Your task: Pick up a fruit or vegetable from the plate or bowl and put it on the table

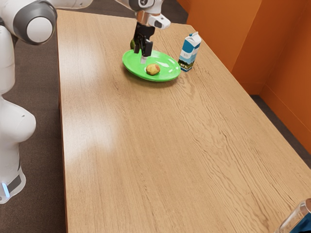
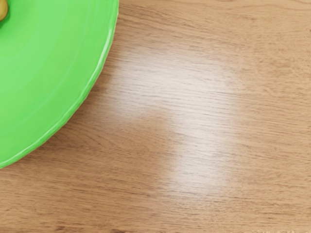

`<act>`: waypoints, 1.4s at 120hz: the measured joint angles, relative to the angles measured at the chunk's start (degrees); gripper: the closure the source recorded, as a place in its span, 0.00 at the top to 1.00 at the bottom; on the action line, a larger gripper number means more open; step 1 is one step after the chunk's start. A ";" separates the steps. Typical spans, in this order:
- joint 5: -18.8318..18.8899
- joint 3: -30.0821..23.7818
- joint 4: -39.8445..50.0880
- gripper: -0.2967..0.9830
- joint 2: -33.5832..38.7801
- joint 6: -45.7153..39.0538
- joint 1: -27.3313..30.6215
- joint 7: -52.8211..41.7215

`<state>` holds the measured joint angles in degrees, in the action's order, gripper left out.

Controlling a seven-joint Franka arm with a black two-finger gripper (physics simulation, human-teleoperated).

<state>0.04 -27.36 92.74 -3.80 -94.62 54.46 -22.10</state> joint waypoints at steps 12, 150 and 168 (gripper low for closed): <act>-0.04 -0.07 -0.04 0.77 -0.18 0.29 -0.58 -0.84; 10.44 -3.53 -31.78 0.77 -32.41 2.50 2.28 -6.67; 13.01 -3.89 -40.90 0.77 -38.91 2.72 -1.39 -8.60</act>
<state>13.05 -31.25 51.84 -42.71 -91.90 53.07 -30.69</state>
